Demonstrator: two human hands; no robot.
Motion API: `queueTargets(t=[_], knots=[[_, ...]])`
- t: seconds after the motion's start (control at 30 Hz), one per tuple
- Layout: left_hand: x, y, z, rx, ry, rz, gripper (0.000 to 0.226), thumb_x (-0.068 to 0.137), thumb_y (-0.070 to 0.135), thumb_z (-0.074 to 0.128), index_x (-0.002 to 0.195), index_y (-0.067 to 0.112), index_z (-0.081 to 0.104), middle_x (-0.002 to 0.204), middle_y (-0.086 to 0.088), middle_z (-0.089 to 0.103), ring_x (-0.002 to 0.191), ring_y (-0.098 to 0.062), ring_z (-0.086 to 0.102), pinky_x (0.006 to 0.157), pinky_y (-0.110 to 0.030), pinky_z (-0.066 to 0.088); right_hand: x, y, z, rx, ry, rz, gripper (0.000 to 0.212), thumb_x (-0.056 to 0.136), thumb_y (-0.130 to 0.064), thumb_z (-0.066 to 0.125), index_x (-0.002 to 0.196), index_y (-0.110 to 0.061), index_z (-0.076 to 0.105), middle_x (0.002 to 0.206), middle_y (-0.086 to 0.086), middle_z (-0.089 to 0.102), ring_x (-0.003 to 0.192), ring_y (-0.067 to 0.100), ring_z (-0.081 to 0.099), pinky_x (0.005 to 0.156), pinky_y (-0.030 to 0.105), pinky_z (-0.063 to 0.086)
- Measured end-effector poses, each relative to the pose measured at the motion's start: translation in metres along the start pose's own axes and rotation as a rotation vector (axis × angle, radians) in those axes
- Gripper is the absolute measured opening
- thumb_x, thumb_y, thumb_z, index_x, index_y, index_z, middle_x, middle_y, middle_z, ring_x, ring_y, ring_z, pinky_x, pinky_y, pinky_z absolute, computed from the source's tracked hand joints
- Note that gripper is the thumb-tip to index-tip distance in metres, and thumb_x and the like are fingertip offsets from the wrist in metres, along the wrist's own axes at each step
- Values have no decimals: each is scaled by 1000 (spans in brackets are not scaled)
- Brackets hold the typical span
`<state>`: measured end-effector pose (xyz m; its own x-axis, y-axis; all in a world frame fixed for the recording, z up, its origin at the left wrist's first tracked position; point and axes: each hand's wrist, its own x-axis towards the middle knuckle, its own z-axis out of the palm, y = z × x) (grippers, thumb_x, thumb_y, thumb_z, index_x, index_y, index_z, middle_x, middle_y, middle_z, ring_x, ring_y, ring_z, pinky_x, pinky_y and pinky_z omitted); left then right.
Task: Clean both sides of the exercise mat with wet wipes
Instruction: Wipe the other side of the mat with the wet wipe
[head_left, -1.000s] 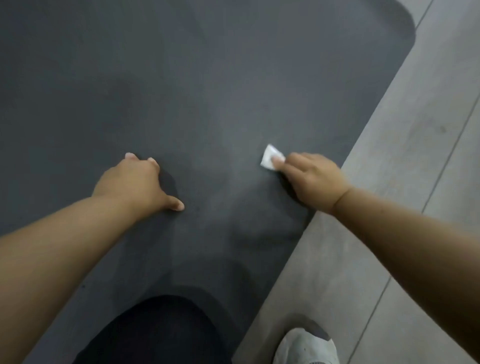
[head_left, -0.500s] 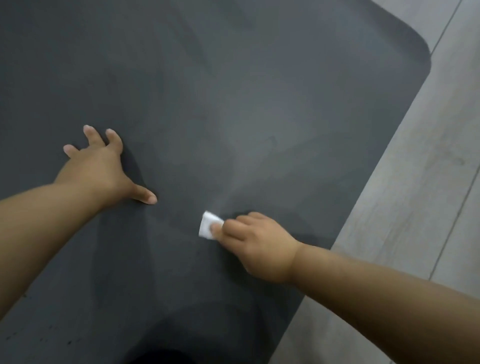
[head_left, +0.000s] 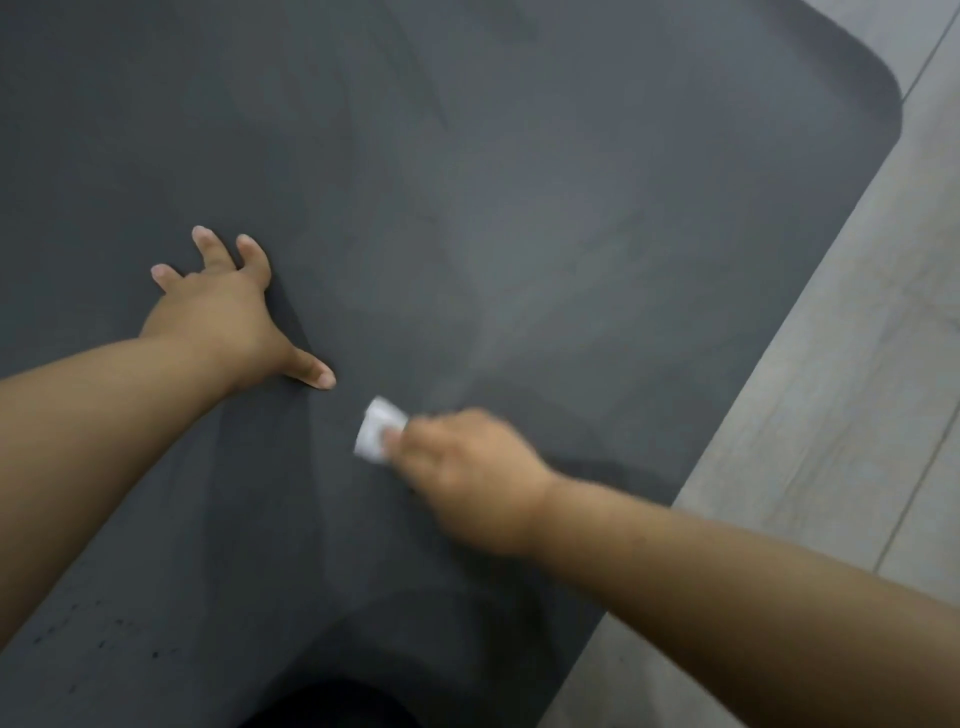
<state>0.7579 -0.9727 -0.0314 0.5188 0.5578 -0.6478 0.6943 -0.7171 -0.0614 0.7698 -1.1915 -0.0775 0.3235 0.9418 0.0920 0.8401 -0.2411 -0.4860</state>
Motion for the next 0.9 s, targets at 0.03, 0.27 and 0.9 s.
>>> queueTargets(t=[0.03, 0.27, 0.9], knots=[[0, 0, 1, 0, 1, 2, 139, 51, 53, 85, 150, 19, -6, 157, -7, -16, 141, -45, -4, 107, -57, 28, -5, -10, 3, 17, -86, -78, 34, 81, -14, 40, 87, -3, 72, 74, 10, 64, 52, 29, 55, 45, 28, 40], [1, -1, 3, -14, -5, 0, 140, 52, 52, 86, 150, 21, -8, 156, -6, -18, 141, -45, -6, 105, -58, 30, 16, 129, -77, -349, 220, 482, 26, 86, -9, 44, 103, -7, 63, 83, 19, 57, 73, 37, 55, 57, 38, 40], [7, -1, 7, -36, -25, 13, 145, 47, 57, 85, 149, 20, -11, 154, -5, -23, 141, -46, -9, 105, -61, 31, 98, 165, -90, -392, 194, 670, 21, 84, -4, 43, 97, 2, 59, 84, 14, 45, 73, 37, 49, 58, 34, 31]])
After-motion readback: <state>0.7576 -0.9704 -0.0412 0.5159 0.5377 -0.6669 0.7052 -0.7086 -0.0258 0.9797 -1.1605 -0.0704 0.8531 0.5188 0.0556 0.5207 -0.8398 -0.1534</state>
